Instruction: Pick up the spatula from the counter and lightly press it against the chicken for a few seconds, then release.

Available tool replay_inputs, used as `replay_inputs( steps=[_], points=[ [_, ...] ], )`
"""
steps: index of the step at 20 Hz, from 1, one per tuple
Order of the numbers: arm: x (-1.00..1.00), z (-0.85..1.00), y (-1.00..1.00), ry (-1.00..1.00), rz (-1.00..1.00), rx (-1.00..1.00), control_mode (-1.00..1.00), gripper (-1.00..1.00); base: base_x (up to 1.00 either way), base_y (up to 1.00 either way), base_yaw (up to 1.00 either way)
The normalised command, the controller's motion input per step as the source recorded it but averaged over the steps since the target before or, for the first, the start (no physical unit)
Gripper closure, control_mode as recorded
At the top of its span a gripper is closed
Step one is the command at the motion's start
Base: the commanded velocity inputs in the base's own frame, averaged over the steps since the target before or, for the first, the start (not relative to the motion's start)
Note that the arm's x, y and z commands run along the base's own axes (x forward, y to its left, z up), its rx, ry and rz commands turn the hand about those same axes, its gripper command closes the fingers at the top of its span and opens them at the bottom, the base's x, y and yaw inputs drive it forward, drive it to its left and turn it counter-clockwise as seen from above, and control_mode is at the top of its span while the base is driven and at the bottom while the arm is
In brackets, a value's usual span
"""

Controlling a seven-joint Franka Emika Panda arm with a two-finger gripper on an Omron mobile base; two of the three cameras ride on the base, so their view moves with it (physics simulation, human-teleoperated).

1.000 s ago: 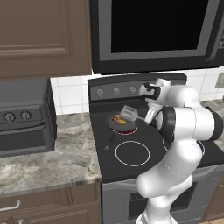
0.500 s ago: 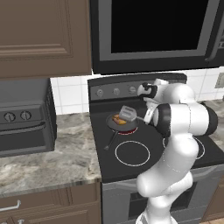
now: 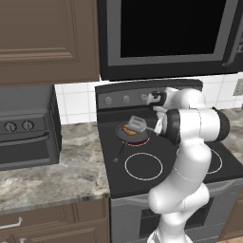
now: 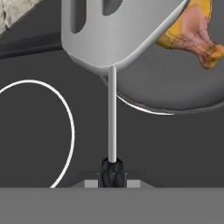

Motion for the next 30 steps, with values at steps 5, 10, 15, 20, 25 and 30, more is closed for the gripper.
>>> replay_inputs(
  steps=[5, 10, 15, 20, 25, 30],
  points=[
    [0.29, -0.15, 0.0, 0.0, 0.01, 0.0, -1.0, 1.0, 0.0, 0.0, 0.0],
    [0.29, -0.18, 0.0, 0.0, 0.01, 0.0, -1.0, 1.0, 0.0, 0.0, 0.0],
    [0.26, -0.18, 0.0, 0.0, 0.01, 0.0, -1.0, 1.0, 0.0, 0.0, 0.0],
    [0.27, -0.16, 0.0, 0.0, 0.02, 0.0, -1.0, 1.0, 0.0, 0.0, 0.0],
    [0.3, -0.15, 0.0, 0.0, 0.01, 0.0, -1.0, 1.0, 0.0, 0.0, 0.0],
    [0.25, -0.18, 0.0, 0.01, 0.01, 0.0, -1.0, 1.0, 0.0, 0.0, 0.0]
  ],
)
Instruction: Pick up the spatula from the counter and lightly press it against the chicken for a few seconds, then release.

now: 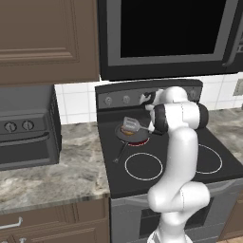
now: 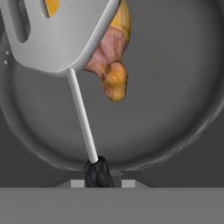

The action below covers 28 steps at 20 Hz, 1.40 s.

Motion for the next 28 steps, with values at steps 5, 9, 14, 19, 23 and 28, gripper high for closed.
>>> replay_inputs(
  steps=[5, 9, 14, 19, 23, 28],
  points=[
    [0.1, -0.14, 0.0, 0.0, 0.01, 0.0, -1.0, 1.0, 0.0, 0.0, 0.0],
    [0.06, -0.12, 0.0, 0.0, 0.01, 0.0, -1.0, 1.0, 0.0, 0.0, 0.0],
    [0.06, -0.14, 0.0, 0.0, 0.01, 0.0, -1.0, 1.0, 0.0, 0.0, 0.0],
    [0.03, -0.15, 0.0, 0.0, 0.01, 0.0, -1.0, 1.0, 0.0, 0.0, 0.0],
    [0.03, -0.16, 0.0, 0.0, 0.0, 0.0, -1.0, 1.0, 0.0, 0.0, 0.0],
    [0.05, -0.15, 0.0, 0.0, 0.0, 0.0, -1.0, 1.0, 0.0, 0.0, 0.0]
  ],
)
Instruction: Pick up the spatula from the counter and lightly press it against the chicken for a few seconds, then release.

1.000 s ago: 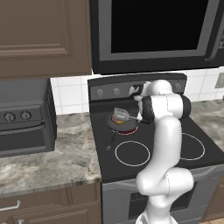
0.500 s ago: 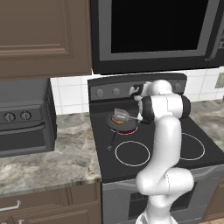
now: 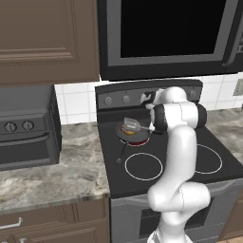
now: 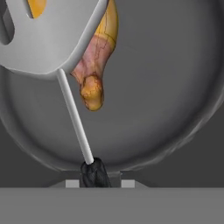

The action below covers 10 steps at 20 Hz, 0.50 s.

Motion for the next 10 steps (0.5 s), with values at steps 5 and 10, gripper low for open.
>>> replay_inputs(
  steps=[5, 10],
  points=[
    [0.02, -0.12, 0.0, 0.0, 0.01, 0.0, -1.0, 1.0, 0.0, 0.0, 0.0],
    [0.0, -0.02, 0.0, -0.01, 0.02, 0.0, -1.0, 1.0, 0.0, 0.0, 0.0]
  ],
)
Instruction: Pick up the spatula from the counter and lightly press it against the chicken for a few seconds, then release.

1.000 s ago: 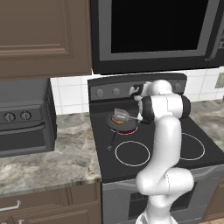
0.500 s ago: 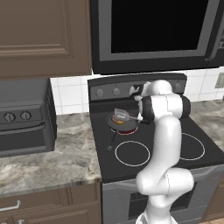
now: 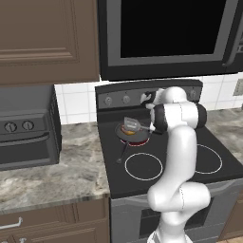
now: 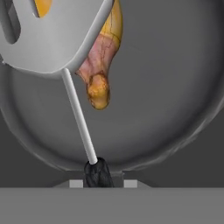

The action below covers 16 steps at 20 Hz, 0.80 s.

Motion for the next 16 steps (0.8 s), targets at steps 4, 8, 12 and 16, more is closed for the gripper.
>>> replay_inputs(
  steps=[4, 8, 12, 16],
  points=[
    [0.0, 0.0, 0.0, -0.07, 0.04, 0.0, -1.0, 1.0, 0.0, 0.0, 0.0],
    [-0.02, 0.0, 0.0, -0.11, 0.06, 0.0, -1.0, 1.0, 0.0, 0.0, 0.0],
    [-0.07, 0.0, 0.0, -0.11, 0.06, 0.0, -1.0, 1.0, 0.0, 0.0, 0.0],
    [-0.13, 0.02, 0.0, -0.13, 0.06, 0.0, -1.0, 1.0, 0.0, 0.0, 0.0]
  ],
)
